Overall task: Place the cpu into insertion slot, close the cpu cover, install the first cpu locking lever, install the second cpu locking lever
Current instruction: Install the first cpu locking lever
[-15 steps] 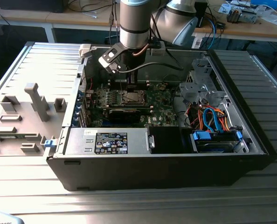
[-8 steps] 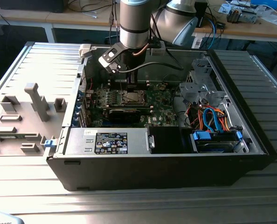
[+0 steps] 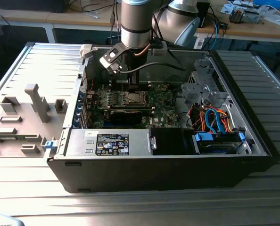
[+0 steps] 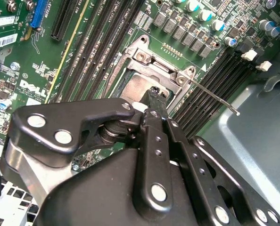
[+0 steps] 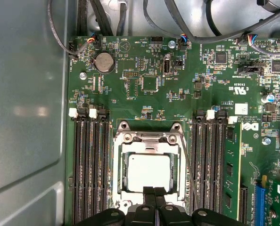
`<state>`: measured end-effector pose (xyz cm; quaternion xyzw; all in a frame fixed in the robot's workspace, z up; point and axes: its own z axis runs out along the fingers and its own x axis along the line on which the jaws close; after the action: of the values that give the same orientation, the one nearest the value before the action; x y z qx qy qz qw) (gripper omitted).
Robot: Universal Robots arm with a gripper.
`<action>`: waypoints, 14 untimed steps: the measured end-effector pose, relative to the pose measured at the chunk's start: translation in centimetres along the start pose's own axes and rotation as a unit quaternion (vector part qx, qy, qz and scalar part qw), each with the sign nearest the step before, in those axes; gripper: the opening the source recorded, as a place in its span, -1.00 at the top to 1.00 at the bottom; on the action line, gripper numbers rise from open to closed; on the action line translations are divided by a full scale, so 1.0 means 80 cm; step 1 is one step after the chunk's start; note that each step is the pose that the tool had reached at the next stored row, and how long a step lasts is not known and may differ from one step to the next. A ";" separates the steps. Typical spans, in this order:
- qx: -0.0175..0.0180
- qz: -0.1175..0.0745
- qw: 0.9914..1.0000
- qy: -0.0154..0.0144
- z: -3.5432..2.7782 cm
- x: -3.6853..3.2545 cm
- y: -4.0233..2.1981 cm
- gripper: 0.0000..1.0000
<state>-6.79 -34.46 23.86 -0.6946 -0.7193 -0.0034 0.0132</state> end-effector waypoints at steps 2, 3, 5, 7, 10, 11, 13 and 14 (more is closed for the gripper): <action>0.000 0.000 1.000 0.000 0.0000 0.0000 0.0000 0.79; 0.000 -0.001 1.000 0.000 0.0000 0.0000 0.0000 0.79; 0.000 -0.001 1.000 0.000 -0.0002 0.0000 0.0000 0.79; 0.000 -0.001 1.000 0.000 -0.0002 0.0000 0.0000 0.79; 0.000 -0.002 1.000 0.000 -0.0003 0.0000 0.0000 0.79; 0.000 -0.002 1.000 0.000 -0.0008 0.0000 0.0000 0.79; 0.000 -0.003 1.000 0.000 -0.0022 0.0000 0.0000 0.79; 0.000 -0.003 1.000 0.000 -0.0028 0.0001 0.0000 0.79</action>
<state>-6.79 -34.46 24.08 -0.6925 -0.7213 -0.0033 0.0132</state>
